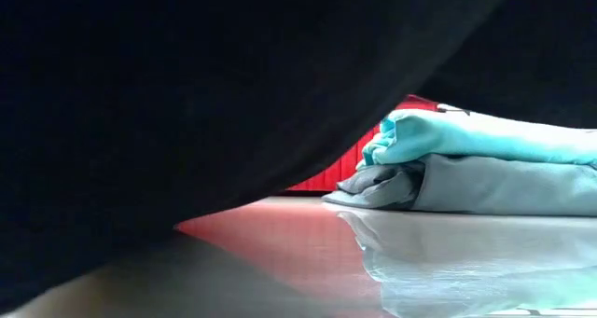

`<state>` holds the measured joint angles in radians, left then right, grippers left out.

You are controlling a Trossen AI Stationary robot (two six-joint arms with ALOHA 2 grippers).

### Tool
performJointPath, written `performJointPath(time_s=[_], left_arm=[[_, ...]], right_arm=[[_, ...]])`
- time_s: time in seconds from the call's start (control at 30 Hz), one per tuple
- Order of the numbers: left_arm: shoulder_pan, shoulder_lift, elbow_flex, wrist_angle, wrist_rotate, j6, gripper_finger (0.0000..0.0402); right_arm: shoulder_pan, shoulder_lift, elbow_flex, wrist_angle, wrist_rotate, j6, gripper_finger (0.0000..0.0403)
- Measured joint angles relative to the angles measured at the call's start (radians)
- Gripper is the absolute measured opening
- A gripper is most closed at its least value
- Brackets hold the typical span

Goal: Fold Laundry from Bin
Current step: Fold the black shirt

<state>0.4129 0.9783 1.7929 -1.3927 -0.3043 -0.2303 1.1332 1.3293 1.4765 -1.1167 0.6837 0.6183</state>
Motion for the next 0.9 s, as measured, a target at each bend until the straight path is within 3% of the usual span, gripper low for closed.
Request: performJointPath(time_s=[0.23, 0.5, 0.7, 0.9], left_arm=[[0.0, 0.122, 0.175, -0.142, -0.069, -0.01, 0.0], [0.0, 0.21, 0.202, -0.16, -0.067, -0.018, 0.0], [0.0, 0.257, 0.202, -0.178, -0.007, -0.039, 0.0], [0.0, 0.288, 0.183, -0.176, 0.035, -0.059, 0.0]], right_arm=[[0.118, 0.073, 0.0, -0.032, -0.003, 0.223, 0.0017], [0.146, 0.224, 0.0, -0.028, -0.01, 0.334, 0.0018], [0.087, 0.418, 0.0, 0.055, -0.194, 0.341, 0.0022], [0.002, 0.582, 0.0, 0.209, -0.367, 0.21, 0.0024]])
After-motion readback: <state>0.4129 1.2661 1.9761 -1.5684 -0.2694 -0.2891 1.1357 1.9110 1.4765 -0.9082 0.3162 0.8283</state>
